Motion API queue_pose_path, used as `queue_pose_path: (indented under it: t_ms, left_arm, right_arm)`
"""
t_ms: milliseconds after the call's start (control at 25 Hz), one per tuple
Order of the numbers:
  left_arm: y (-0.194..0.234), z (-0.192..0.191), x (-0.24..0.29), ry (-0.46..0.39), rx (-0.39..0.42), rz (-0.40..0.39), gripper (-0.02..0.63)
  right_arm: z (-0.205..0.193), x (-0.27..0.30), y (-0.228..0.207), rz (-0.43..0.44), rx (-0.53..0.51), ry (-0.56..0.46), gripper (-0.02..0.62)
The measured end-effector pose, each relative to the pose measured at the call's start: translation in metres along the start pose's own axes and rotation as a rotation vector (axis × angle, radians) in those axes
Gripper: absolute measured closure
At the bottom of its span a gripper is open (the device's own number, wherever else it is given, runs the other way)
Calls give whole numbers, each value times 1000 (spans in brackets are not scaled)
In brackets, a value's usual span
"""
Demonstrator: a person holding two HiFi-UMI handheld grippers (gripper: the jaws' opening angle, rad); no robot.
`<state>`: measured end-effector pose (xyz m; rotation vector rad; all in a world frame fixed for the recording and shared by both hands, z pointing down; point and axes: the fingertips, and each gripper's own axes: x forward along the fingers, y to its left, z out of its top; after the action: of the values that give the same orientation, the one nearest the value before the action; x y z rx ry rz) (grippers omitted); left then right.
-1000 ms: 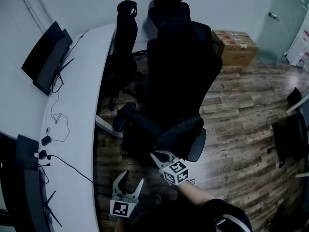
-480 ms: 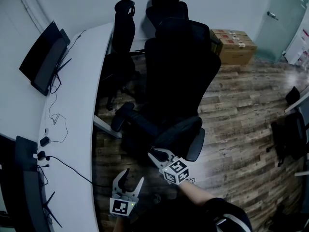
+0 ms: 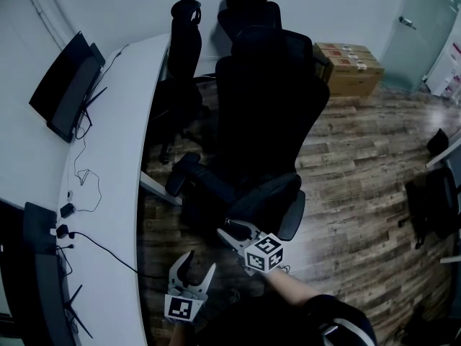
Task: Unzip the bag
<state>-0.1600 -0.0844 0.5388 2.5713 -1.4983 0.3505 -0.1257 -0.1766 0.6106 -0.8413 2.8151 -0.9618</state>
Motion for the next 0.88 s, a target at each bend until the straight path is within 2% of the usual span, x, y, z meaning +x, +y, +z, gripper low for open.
queue_pose_path:
  t_ms: [80, 160, 280, 600, 720, 880]
  left_arm:
    - [-2, -1, 0, 6, 1, 3, 354]
    - [-2, -3, 1, 12, 2, 8, 354]
    - [0, -8, 6, 27, 20, 12, 354]
    - [18, -26, 46, 67, 230, -27, 350]
    - [25, -43, 63, 111, 323, -54, 339]
    - [31, -56, 87, 153, 360, -89, 313]
  right_arm:
    - [0, -1, -5, -21, -4, 1, 462]
    - [-1, -2, -9, -23, -2, 8, 514]
    - [-3, -3, -9, -4, 2, 31, 526]
    - [2, -8, -6, 107, 71, 71, 540]
    - [6, -10, -5, 140, 82, 93, 540]
    - [7, -12, -2, 164, 82, 124, 541]
